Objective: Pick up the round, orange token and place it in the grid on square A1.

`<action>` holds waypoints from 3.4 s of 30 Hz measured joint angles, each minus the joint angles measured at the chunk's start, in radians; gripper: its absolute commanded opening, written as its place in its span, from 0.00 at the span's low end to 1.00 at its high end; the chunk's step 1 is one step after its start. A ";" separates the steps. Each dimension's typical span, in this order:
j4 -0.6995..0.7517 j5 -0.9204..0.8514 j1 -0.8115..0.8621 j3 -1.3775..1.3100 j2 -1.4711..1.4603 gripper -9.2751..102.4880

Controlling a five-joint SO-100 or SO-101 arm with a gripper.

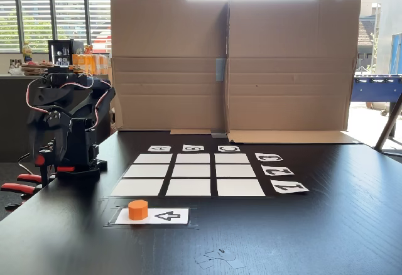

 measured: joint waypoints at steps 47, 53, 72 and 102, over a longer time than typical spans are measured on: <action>0.183 0.249 -0.606 -0.801 -0.917 0.36; 0.183 0.259 -0.661 -0.853 -0.986 0.36; 0.181 0.291 -0.724 -0.997 -1.218 0.38; 0.173 0.313 -0.744 -1.275 -1.539 0.38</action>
